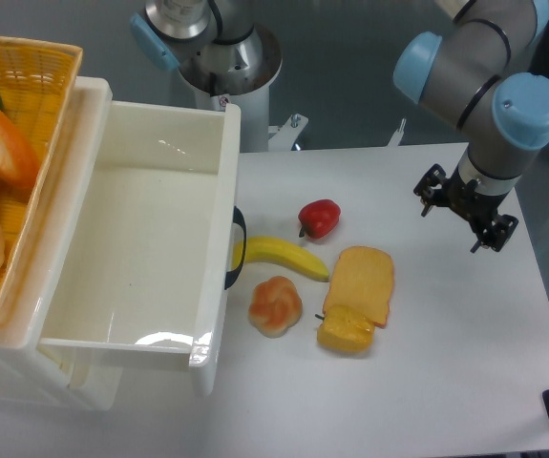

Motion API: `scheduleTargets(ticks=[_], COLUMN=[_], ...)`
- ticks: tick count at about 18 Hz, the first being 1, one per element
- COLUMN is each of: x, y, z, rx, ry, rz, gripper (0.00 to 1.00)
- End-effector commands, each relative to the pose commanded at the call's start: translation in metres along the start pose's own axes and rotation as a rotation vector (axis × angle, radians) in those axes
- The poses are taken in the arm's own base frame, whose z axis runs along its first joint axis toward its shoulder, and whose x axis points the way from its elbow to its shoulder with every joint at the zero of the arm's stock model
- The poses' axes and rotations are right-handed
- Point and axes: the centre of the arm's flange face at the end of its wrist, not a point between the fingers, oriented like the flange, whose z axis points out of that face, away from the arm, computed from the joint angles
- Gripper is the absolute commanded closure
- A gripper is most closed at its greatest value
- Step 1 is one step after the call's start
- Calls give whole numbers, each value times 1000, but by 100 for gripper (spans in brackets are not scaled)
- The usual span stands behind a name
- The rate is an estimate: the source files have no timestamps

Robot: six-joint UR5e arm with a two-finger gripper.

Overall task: Pick up the bread slice
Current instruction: 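Move the gripper down toward the yellow bread slice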

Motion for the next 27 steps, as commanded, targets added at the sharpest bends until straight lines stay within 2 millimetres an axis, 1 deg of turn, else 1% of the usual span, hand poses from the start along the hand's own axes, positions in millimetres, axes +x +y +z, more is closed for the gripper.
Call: scheduleTargets(ticks=[5, 6, 9, 10, 11, 12, 14, 16, 18, 20, 22, 25, 27], x=[1, 2, 12, 18, 21, 24, 27, 29, 36, 37, 37, 39, 39], y=[-2, -2, -1, 2, -1, -3, -4, -8, -20, -28, -43, -66, -74], z=[0, 2, 19, 21, 26, 32, 37, 43, 56, 67, 83, 106, 117], rx=[6, 14, 61, 62, 58, 58, 59, 54, 49, 44, 34, 22, 18], ry=[-4, 2, 8, -1, 2, 16, 29, 42, 67, 88, 112, 131, 137], rz=[-5, -8, -25, -29, -29, -54, -149, -197, -200, -260, -304, -349, -349], gripper=[0, 0, 0, 0, 0, 0, 0, 0, 0, 0, 0, 0, 0])
